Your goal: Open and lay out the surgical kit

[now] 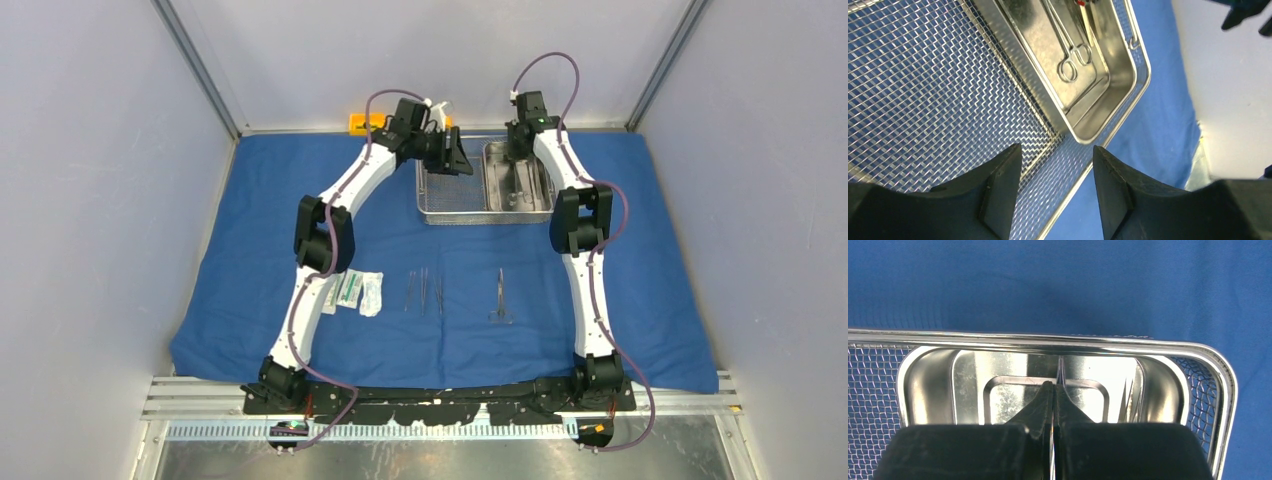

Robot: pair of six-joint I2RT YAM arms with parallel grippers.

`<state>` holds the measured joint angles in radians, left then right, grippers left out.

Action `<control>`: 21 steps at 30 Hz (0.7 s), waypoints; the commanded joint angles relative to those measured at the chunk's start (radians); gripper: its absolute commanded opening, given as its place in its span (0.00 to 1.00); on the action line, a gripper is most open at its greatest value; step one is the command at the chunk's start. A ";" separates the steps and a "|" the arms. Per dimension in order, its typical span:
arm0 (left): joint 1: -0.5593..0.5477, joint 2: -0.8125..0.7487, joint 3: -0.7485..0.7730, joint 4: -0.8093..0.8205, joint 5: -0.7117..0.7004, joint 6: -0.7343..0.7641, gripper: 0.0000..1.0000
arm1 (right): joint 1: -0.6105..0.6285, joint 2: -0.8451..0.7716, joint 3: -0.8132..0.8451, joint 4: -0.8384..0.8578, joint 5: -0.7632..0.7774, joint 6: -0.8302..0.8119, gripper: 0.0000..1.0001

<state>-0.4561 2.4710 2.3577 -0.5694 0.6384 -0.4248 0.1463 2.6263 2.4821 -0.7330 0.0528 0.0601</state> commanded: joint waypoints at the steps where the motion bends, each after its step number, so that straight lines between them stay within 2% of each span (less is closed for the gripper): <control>1: 0.005 0.066 0.073 0.134 0.067 -0.169 0.56 | -0.008 -0.087 0.001 0.032 -0.006 -0.011 0.03; 5: 0.005 0.071 0.064 0.155 0.068 -0.194 0.55 | -0.007 -0.069 0.007 0.040 0.016 -0.047 0.18; 11: 0.005 0.059 0.033 0.156 0.069 -0.171 0.55 | -0.007 -0.036 0.029 0.050 0.033 -0.055 0.33; 16: 0.005 0.049 0.019 0.145 0.066 -0.145 0.55 | -0.007 -0.013 0.042 0.050 0.039 -0.079 0.36; 21: 0.005 0.042 0.016 0.132 0.061 -0.123 0.55 | -0.007 0.018 0.057 0.046 0.046 -0.085 0.34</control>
<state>-0.4561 2.5683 2.3791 -0.4606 0.6762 -0.5804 0.1410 2.6266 2.4828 -0.7193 0.0746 -0.0063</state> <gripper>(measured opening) 0.554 0.351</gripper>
